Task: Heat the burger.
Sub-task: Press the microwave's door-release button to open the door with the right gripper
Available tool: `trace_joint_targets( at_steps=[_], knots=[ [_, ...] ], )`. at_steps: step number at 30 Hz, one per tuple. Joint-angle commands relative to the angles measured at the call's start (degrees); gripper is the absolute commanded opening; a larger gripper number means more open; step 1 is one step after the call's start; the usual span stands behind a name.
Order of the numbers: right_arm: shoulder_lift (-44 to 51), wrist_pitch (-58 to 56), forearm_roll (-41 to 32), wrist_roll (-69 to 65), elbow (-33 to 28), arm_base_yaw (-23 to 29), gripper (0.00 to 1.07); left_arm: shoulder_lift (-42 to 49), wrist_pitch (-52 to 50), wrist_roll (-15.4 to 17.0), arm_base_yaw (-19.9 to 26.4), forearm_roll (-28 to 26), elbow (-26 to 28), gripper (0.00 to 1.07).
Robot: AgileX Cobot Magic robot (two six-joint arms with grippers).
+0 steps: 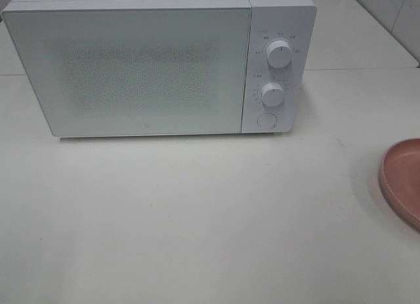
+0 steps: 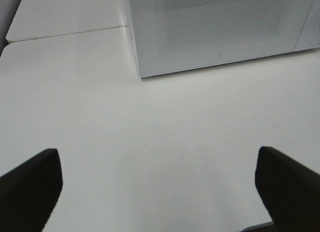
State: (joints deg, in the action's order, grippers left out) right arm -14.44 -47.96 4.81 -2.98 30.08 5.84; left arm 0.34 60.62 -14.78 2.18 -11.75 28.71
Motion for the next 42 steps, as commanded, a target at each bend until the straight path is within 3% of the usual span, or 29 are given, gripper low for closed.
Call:
trace_joint_targets(
  at_steps=[1, 20, 42],
  knots=[
    [-2.58, 4.93, 0.06, 0.34, -0.06, -0.23, 0.75, 1.32, -0.69, 0.17, -0.11, -0.23, -0.17, 0.98],
    [-13.06, 28.36, 2.06, 0.34, -5.79, -0.23, 0.75, 1.32, -0.69, 0.17, -0.11, -0.23, -0.17, 0.98],
    [-41.02, 65.66, 1.72, 0.97, -6.19, -0.23, 0.75, 1.32, -0.69, 0.17, -0.11, -0.23, -0.17, 0.98]
  ],
)
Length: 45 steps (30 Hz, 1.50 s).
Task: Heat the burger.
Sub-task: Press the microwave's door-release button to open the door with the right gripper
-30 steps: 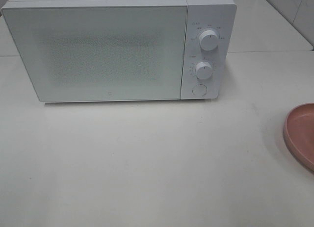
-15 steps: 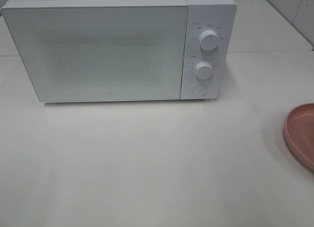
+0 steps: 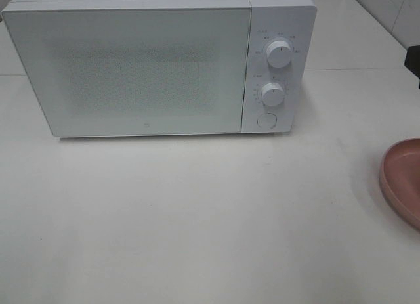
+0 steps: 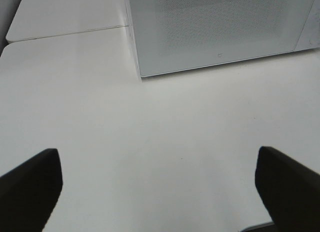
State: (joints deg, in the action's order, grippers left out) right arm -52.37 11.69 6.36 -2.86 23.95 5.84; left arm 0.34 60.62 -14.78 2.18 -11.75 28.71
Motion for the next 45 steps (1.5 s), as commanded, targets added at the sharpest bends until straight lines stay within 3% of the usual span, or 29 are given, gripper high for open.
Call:
trace_joint_targets(
  at_steps=[1, 10, 14, 19, 32, 37, 45],
  knots=[
    [-3.09, 6.02, 0.17, 0.86, -0.06, -0.23, 0.75, 1.32, -0.69, 0.17, -0.11, -0.23, -0.17, 0.98],
    [-16.84, 20.8, -10.66, 12.55, -0.06, -0.06, 0.75, 1.32, -0.69, 0.17, -0.11, -0.23, -0.17, 0.98],
    [-22.35, 30.02, -20.8, 22.29, -0.06, 5.33, 0.75, 1.32, -0.69, 0.17, -0.11, -0.23, -0.17, 0.98],
    [-26.3, 35.35, -28.42, 27.9, -0.06, 11.52, 0.75, 1.32, -0.69, 0.17, -0.11, -0.23, -0.17, 0.98],
    [-28.36, 38.9, -33.69, 28.07, -0.06, 21.54, 0.75, 1.32, -0.69, 0.17, -0.11, -0.23, -0.17, 0.98],
    [-28.36, 39.19, -37.07, 28.07, -1.43, 27.85, 0.75, 1.32, -0.69, 0.17, -0.11, -0.23, -0.17, 0.98],
    [-28.36, 40.57, -43.32, 28.13, -4.01, 31.57, 0.75, 1.32, -0.69, 0.17, -0.11, -0.23, -0.17, 0.98]
  ],
)
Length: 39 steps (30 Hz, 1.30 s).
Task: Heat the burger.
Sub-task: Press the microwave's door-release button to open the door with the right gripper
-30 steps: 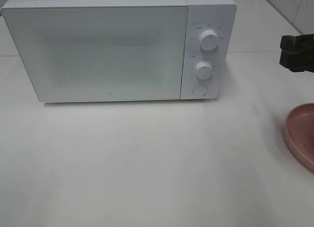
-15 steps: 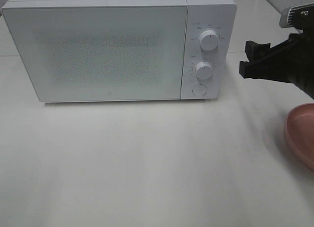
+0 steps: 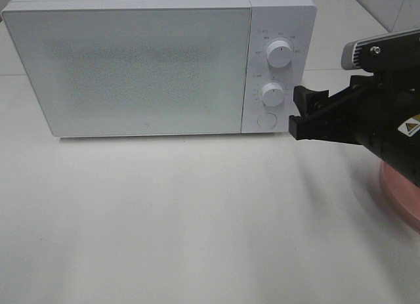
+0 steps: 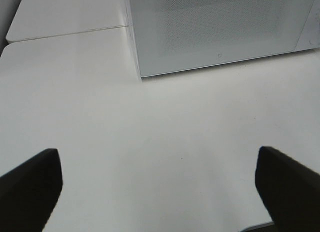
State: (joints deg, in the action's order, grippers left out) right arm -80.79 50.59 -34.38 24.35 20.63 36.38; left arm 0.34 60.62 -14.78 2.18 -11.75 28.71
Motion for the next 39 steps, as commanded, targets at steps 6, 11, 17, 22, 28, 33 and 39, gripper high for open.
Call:
trace_joint_targets(
  at_steps=[6, 11, 17, 22, 28, 33, 39],
  knots=[
    [0.06, 4.47, -6.59, 0.86, -1.78, 4.35, 0.75, 1.32, -0.69, 0.17, -0.11, -0.23, -0.17, 0.98],
    [-1.72, 6.36, -9.57, 0.74, -1.78, 6.99, 0.75, 1.32, -0.69, 0.17, -0.11, -0.23, -0.17, 0.98],
    [-7.62, 9.57, -15.64, 0.46, -0.46, 9.51, 0.75, 1.32, -0.69, 0.17, -0.11, -0.23, -0.17, 0.98],
    [-11.4, 10.08, -16.5, -0.17, 2.06, 10.71, 0.75, 1.32, -0.69, 0.17, -0.11, -0.23, -0.17, 0.98],
    [-15.58, 10.43, -16.5, -2.69, 5.56, 11.23, 0.74, 1.32, -0.69, 0.17, -0.11, -0.23, -0.17, 0.98],
    [-17.36, 10.43, -16.33, -10.14, 6.02, 11.23, 0.73, 1.32, -0.69, 0.17, -0.11, -0.23, -0.17, 0.98],
    [-17.59, 10.26, -16.33, -27.04, 6.02, 11.23, 0.73, 1.32, -0.69, 0.17, -0.11, -0.23, -0.17, 0.98]
  ],
)
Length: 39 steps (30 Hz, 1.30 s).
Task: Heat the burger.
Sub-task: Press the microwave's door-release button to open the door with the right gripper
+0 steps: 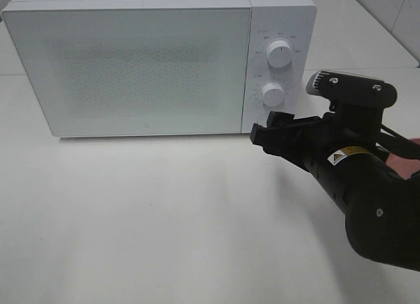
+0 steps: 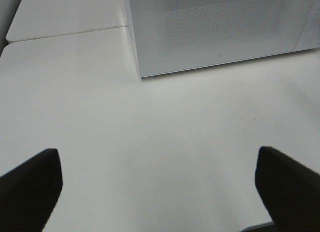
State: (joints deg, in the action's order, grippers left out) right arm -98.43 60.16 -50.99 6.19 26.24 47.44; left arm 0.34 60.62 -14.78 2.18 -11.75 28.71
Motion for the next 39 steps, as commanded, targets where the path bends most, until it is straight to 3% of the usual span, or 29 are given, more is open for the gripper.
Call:
trace_joint_targets(
  at_steps=[1, 9, 10, 12, 13, 14, 16, 17, 19, 21, 33, 39],
  knots=[
    [0.06, 0.69, 0.29, -8.88, 0.4, 0.17, 0.73, 1.32, -0.69, 0.17, -0.11, -0.23, -0.17, 0.98],
    [0.06, 0.69, 0.29, -37.82, 0.4, 0.17, 0.59, 1.32, -0.69, 0.17, -0.11, -0.23, -0.17, 0.98],
    [0.06, 0.69, 0.29, -44.52, 0.4, 0.17, 0.51, 1.32, -0.69, 0.17, -0.11, -0.23, -0.17, 0.98],
    [0.06, 0.69, 0.29, -47.9, 0.4, 0.17, 0.47, 1.32, -0.69, 0.17, -0.11, -0.23, -0.17, 0.98],
    [0.06, 0.69, 0.34, -52.94, 0.4, 0.17, 0.38, 1.32, -0.69, 0.17, -0.11, -0.23, -0.17, 0.98],
    [0.06, 0.69, 0.34, -52.94, 0.4, 0.17, 0.38, 1.32, -0.69, 0.17, -0.11, -0.23, -0.17, 0.98],
    [0.06, -0.74, 0.52, -57.75, 0.4, 0.17, 0.22, 1.32, -0.69, 0.17, -0.11, -0.23, -0.17, 0.98],
    [0.06, -0.74, 0.52, -57.75, 0.4, 0.17, 0.22, 1.32, -0.69, 0.17, -0.11, -0.23, -0.17, 0.98],
    [0.06, -3.84, 0.52, -60.62, 0.4, 0.17, 0.06, 1.32, -0.69, 0.17, -0.11, -0.23, -0.17, 0.98],
    [0.06, -4.13, 0.52, -61.08, 0.4, 0.17, 0.0, 1.32, -0.69, 0.17, -0.11, -0.23, -0.17, 0.98],
    [0.06, -5.33, 0.52, -65.83, 0.4, 0.0, 0.0, 1.32, -0.69, 0.17, -0.11, -0.23, -0.17, 0.98],
    [0.06, -6.82, 2.41, -65.95, 0.4, -3.15, 0.0, 1.32, -0.69, 0.17, -0.11, -0.23, -0.17, 0.98]
  ],
)
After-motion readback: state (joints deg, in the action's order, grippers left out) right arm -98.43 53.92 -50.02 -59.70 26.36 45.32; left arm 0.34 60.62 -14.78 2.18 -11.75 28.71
